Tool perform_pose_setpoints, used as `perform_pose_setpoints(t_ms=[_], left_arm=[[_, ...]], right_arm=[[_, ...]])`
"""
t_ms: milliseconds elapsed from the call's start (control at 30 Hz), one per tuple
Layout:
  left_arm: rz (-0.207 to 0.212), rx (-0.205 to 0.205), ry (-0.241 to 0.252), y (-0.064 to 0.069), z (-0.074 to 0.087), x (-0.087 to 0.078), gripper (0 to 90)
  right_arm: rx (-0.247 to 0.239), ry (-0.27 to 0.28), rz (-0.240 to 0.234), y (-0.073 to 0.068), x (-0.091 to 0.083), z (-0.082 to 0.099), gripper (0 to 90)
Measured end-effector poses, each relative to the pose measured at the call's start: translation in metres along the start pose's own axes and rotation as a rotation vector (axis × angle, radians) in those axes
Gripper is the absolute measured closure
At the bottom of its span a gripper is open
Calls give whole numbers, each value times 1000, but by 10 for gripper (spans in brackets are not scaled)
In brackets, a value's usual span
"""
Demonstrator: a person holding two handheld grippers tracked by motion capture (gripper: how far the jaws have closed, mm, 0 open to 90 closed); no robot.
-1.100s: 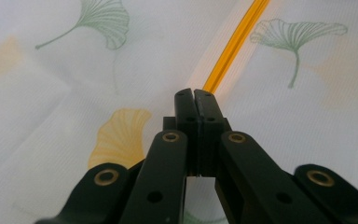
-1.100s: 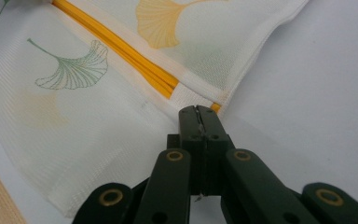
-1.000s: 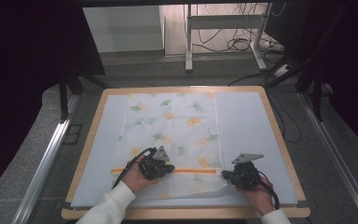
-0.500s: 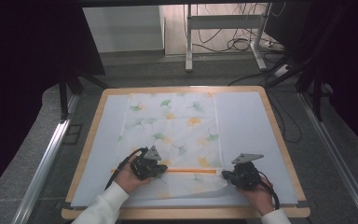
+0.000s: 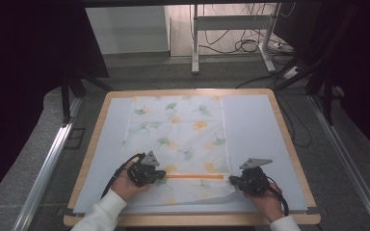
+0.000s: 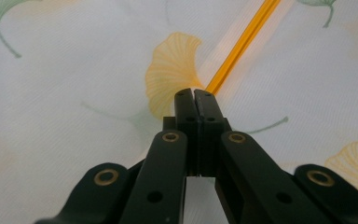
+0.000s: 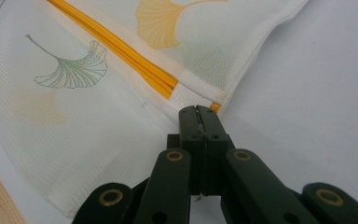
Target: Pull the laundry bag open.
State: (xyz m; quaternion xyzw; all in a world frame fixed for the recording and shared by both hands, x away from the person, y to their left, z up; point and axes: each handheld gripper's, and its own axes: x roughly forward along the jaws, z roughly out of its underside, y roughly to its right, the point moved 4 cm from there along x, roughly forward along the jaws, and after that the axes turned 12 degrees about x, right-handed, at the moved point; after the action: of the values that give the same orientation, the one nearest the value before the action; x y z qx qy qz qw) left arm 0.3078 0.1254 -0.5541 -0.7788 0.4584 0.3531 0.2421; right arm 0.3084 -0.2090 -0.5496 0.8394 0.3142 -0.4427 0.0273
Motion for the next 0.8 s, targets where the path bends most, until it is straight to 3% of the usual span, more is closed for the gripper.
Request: perform_pose_setpoints(t_ms=[800], left_arm=[[-30, -37, -17, -9, 21, -15, 900]], right_arm=[[6, -3, -10, 1, 0, 0, 894]])
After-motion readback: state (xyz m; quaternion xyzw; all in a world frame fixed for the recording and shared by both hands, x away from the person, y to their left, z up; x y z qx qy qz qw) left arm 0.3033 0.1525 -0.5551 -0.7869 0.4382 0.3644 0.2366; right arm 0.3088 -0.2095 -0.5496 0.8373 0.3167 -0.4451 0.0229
